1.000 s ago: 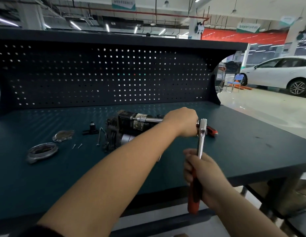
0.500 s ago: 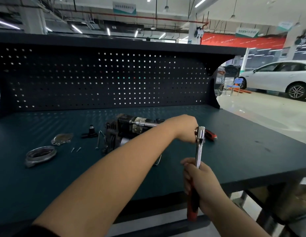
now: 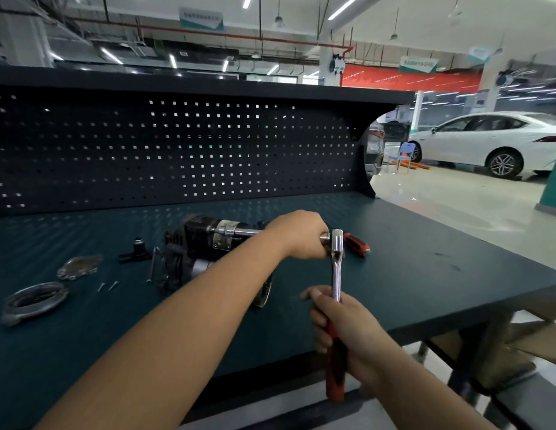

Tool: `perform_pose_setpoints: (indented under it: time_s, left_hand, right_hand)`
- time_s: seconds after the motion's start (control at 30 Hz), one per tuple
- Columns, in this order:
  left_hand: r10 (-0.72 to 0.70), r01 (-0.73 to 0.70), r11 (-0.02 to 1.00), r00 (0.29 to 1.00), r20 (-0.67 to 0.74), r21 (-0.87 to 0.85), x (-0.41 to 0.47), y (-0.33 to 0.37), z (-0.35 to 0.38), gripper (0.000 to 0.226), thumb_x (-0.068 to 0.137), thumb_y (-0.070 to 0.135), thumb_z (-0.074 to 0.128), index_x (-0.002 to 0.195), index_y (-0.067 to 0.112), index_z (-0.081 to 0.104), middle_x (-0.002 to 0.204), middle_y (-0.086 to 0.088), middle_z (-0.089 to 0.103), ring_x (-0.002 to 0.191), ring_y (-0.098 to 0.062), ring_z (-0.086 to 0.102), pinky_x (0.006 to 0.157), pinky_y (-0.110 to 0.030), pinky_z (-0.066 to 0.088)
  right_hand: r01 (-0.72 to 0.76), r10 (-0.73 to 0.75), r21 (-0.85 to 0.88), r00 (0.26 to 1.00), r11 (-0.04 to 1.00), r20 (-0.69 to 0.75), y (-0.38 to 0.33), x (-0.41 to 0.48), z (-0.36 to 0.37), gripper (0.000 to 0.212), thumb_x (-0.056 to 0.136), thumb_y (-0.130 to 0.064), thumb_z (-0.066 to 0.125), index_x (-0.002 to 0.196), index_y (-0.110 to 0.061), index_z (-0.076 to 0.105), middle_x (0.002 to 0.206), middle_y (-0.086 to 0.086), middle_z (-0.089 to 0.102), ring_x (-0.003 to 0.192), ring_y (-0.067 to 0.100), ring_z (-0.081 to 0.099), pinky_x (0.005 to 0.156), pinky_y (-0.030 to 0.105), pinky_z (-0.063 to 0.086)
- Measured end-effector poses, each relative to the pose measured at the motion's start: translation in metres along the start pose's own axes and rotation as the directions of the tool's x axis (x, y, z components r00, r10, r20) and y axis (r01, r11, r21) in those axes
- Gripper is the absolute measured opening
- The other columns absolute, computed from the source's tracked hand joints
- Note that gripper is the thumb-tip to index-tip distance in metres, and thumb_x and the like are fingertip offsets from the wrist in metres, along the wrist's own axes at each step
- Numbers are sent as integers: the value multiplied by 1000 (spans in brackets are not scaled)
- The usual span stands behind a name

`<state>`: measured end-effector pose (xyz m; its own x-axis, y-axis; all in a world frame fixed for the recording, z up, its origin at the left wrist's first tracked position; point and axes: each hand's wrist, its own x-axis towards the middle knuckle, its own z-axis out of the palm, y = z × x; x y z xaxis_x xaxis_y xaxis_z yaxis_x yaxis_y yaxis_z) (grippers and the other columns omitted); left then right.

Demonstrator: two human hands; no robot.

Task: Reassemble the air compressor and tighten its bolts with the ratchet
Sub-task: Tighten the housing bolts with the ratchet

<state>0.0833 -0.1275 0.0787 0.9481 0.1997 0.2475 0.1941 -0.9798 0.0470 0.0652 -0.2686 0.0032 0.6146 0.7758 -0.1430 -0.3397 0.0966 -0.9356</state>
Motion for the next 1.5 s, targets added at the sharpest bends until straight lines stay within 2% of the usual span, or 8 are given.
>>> perform_pose_setpoints:
  time_s: [0.17, 0.4, 0.6, 0.87, 1.07, 1.23, 1.37, 1.5]
  left_hand:
    - [33, 38, 992, 838, -544, 118, -16, 10, 29, 10, 83, 18, 54, 75, 14, 49, 75, -9, 64, 71, -33, 58, 59, -32, 28]
    - [-28, 36, 998, 990, -137, 57, -2, 2, 5, 31, 79, 30, 53, 53, 18, 41, 58, 2, 46, 53, -21, 45, 46, -25, 25]
    - [109, 30, 980, 752, -650, 199, -20, 5, 25, 16, 68, 9, 71, 64, 9, 56, 53, -6, 57, 47, -27, 53, 47, -26, 31]
    - [1, 44, 988, 955, -296, 146, -12, 4, 16, 31, 82, 21, 51, 55, 20, 36, 56, 5, 38, 53, -20, 38, 51, -28, 25]
    - [10, 28, 990, 962, -273, 135, -15, -1, 15, 32, 82, 27, 51, 55, 22, 36, 55, 7, 38, 52, -18, 37, 49, -28, 23]
    - [188, -171, 982, 917, -353, 79, -30, -9, 13, 11, 82, 26, 57, 83, 21, 47, 72, 11, 46, 73, -18, 47, 60, -30, 27]
    - [168, -125, 984, 894, -415, 129, -54, -41, 5, 63, 71, 62, 53, 117, 18, 54, 110, 2, 57, 102, -18, 51, 92, -33, 26]
    - [-175, 207, 952, 972, -156, 223, -76, -102, -24, 99, 53, 83, 50, 137, 31, 39, 139, 6, 44, 129, -20, 38, 108, -47, 21]
  right_hand:
    - [-134, 93, 332, 986, 934, 139, -46, -10, 18, 38, 95, -8, 48, 57, -12, 47, 43, -3, 34, 28, 6, 32, 29, 16, 30]
    - [89, -90, -25, 995, 996, -49, 6, -3, 6, 10, 99, -12, 45, 92, -8, 48, 51, -1, 37, 39, 12, 31, 41, 24, 28]
    - [6, -20, 158, 996, 987, 87, -15, -8, 13, 19, 98, -29, 51, 89, -13, 47, 47, -4, 36, 35, 9, 32, 33, 21, 32]
    - [98, -110, -153, 991, 983, -72, 18, 8, 5, 28, 99, -30, 45, 82, -9, 52, 48, -3, 39, 40, 13, 35, 44, 27, 33]
    - [-173, 144, 335, 983, 926, 111, -19, -16, 23, 30, 98, -28, 48, 72, -13, 48, 43, -6, 32, 29, 5, 30, 30, 16, 31]
    - [-253, 185, 461, 965, 851, 187, -49, -26, 30, 30, 98, -20, 43, 69, -15, 43, 42, -6, 32, 27, 3, 32, 31, 11, 31]
    - [-324, 203, 558, 942, 764, 268, -55, -31, 33, 26, 94, -15, 43, 68, -11, 45, 45, -6, 31, 28, 3, 33, 31, 11, 34]
    - [-308, 145, 708, 948, 636, 282, -72, -36, 42, 20, 78, -1, 44, 59, -8, 43, 47, -2, 34, 28, 8, 36, 32, 11, 38]
